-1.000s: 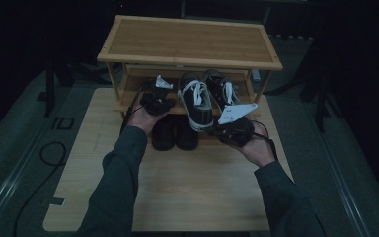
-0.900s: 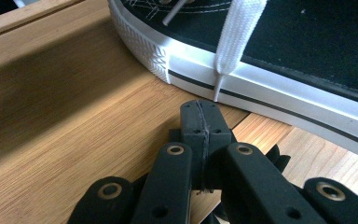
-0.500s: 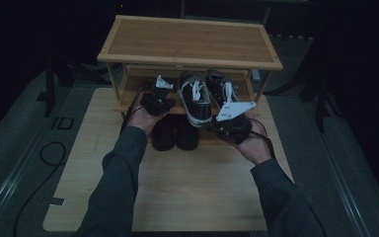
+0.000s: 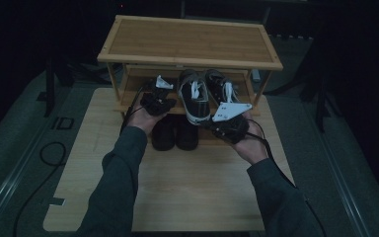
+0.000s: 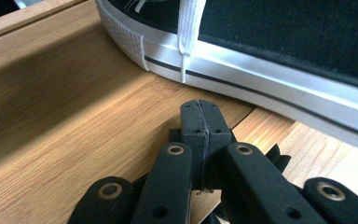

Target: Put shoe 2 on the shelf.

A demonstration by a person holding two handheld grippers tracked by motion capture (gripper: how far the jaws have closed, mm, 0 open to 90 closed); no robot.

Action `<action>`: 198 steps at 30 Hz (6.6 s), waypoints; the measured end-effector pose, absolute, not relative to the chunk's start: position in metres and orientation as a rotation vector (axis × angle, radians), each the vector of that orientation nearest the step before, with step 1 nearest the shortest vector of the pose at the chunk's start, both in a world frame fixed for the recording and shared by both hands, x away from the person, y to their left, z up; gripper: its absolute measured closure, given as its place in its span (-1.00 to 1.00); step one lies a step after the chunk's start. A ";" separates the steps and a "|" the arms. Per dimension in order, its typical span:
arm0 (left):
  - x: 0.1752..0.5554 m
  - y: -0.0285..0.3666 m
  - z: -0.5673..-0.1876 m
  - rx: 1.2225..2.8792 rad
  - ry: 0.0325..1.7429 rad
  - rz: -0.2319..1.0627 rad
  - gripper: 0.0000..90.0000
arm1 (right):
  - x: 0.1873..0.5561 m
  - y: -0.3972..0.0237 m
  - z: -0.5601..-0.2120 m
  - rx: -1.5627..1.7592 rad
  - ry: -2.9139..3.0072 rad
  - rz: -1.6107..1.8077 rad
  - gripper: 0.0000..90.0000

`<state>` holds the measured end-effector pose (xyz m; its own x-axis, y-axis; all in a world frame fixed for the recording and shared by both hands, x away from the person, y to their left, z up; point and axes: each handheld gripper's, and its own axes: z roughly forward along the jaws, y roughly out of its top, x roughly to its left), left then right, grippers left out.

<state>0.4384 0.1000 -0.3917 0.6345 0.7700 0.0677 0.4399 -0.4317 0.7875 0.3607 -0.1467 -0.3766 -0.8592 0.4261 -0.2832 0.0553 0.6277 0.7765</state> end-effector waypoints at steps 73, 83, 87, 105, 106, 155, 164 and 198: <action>0.439 0.101 -0.391 2.071 0.964 0.535 1.00 | 0.396 -0.101 -0.390 0.486 2.373 1.089 1.00; 0.438 0.109 -0.388 2.087 0.989 0.539 1.00 | 0.395 -0.098 -0.390 0.480 2.363 1.091 1.00; 0.438 0.108 -0.388 2.096 0.987 0.552 1.00 | 0.396 -0.095 -0.390 0.473 2.365 1.087 1.00; 0.438 0.109 -0.389 2.090 0.984 0.547 1.00 | 0.386 -0.123 -0.387 0.447 2.425 1.081 0.99; 0.438 0.109 -0.389 2.090 0.984 0.546 1.00 | 0.384 -0.130 -0.386 0.453 2.423 1.086 0.99; 0.439 0.106 -0.389 2.073 0.975 0.509 1.00 | 0.374 -0.234 -0.381 0.467 2.450 1.237 1.00; 0.438 0.106 -0.390 2.069 0.972 0.513 1.00 | 0.378 -0.220 -0.384 0.455 2.454 1.207 1.00; 0.439 0.107 -0.391 2.067 0.965 0.510 1.00 | 0.397 -0.186 -0.384 0.502 2.381 1.189 1.00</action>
